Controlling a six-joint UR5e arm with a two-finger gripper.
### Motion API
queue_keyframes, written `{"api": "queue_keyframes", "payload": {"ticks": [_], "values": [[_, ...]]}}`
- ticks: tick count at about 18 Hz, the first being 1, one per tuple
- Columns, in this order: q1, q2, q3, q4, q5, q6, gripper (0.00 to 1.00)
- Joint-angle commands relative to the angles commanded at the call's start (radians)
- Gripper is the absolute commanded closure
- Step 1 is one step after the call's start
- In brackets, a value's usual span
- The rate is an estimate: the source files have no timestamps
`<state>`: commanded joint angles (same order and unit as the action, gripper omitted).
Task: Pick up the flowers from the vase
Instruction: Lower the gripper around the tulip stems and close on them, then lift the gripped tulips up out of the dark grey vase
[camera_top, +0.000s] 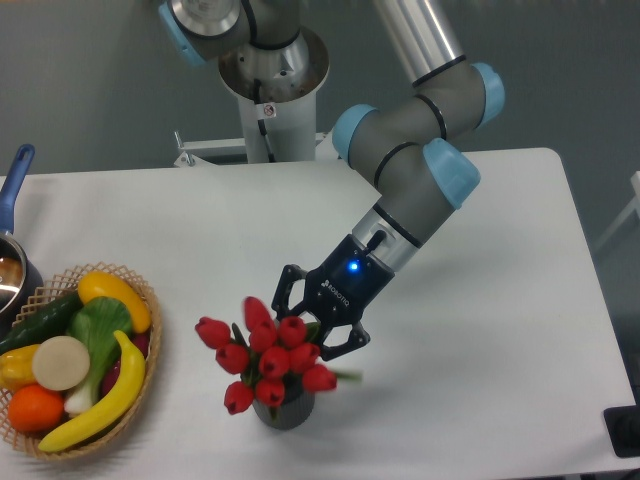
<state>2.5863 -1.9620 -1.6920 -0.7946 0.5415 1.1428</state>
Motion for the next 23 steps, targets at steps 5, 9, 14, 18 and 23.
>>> {"api": "queue_keyframes", "payload": {"ticks": [5,9,14,18,23], "values": [[0.018,0.029,0.002,0.0,-0.002,-0.044,1.0],[0.021,0.064,0.006,0.0,-0.003,-0.1,1.0],[0.021,0.103,0.012,0.0,-0.006,-0.179,1.0],[0.031,0.141,0.028,-0.002,-0.035,-0.259,1.0],[0.037,0.18,0.075,-0.002,-0.077,-0.374,1.0]]}}
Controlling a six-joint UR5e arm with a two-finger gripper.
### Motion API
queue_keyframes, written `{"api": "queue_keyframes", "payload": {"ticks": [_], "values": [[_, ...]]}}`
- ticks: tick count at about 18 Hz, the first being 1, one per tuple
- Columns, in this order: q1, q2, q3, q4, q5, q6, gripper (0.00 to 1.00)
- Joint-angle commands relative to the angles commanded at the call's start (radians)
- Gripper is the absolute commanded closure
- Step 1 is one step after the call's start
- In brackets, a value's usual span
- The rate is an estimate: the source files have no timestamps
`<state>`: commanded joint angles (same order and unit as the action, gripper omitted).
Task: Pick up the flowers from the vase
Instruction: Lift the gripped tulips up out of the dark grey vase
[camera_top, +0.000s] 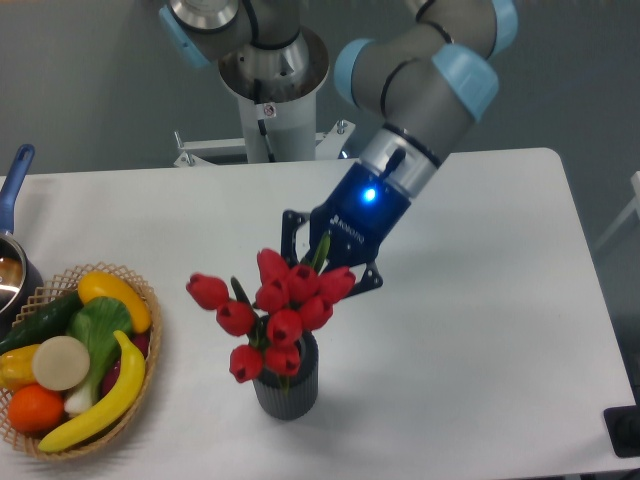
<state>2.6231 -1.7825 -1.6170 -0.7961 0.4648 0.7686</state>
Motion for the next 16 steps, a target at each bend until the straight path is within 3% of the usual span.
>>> {"api": "queue_keyframes", "payload": {"ticks": [6,16], "values": [[0.008,-0.002,0.092,-0.002,-0.008,-0.08,1.0],[0.095,-0.003,0.129,0.0,-0.009,-0.069,1.0]]}}
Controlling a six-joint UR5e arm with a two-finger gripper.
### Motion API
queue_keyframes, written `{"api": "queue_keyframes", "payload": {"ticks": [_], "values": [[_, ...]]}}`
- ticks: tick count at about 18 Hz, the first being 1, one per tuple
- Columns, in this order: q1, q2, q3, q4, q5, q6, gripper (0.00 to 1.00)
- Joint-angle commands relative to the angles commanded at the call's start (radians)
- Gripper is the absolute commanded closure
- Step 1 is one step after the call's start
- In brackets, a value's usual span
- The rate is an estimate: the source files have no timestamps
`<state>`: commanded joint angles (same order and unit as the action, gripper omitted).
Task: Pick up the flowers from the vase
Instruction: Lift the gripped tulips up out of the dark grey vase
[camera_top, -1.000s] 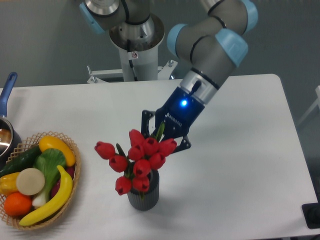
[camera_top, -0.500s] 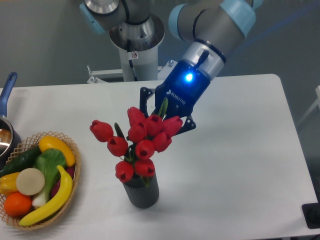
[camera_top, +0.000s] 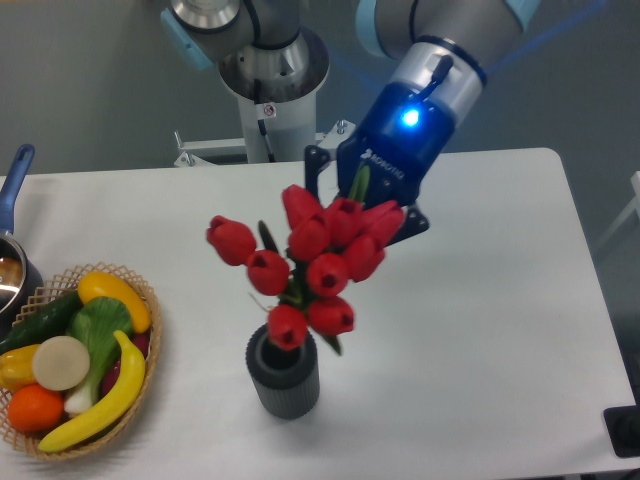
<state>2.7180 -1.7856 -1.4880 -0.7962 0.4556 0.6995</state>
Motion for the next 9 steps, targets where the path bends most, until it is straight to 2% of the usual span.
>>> {"api": "queue_keyframes", "payload": {"ticks": [4,7,9], "values": [[0.045,0.003,-0.017,-0.005,0.024,0.127,1.0],[0.045,0.009,-0.04,-0.006,0.15,0.179,1.0],[0.048,0.011,-0.072,-0.008,0.24,0.273,1.0]]}}
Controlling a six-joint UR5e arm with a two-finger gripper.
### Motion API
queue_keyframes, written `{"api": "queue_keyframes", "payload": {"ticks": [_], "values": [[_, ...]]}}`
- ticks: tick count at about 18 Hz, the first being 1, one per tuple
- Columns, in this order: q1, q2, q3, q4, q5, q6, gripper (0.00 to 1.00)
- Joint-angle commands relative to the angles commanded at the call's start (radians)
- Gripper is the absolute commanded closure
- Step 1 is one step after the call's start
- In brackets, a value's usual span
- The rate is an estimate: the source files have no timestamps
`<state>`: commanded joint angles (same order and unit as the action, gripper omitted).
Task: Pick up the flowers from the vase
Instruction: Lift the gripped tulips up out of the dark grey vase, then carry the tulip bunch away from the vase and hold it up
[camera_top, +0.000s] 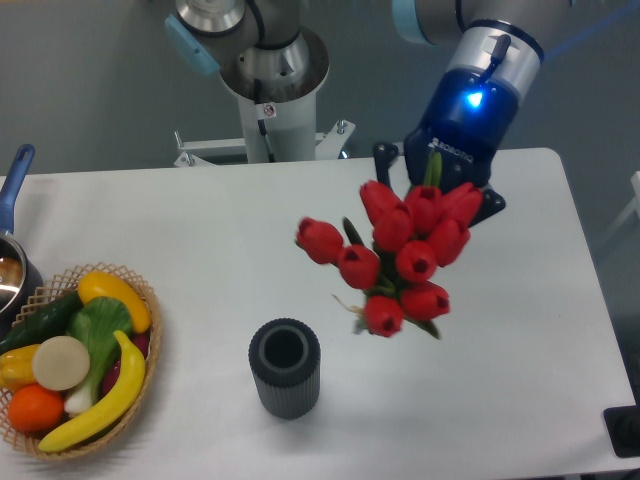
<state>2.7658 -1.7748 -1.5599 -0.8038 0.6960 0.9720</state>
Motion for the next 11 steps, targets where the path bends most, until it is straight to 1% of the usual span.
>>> {"api": "queue_keyframes", "payload": {"ticks": [1,4,5,8,9,11], "values": [[0.0,0.006,-0.018,-0.003,0.052,0.028,1.0],[0.0,0.037,-0.11,-0.003,0.238,0.048,1.0],[0.0,0.04,-0.123,-0.005,0.278,0.065,1.0],[-0.008,0.034,-0.126,-0.012,0.402,0.088,1.0],[-0.011,0.031,-0.118,-0.027,0.459,0.1,1.0],[-0.02,0.019,-0.111,-0.078,0.569,0.19,1.0]]}}
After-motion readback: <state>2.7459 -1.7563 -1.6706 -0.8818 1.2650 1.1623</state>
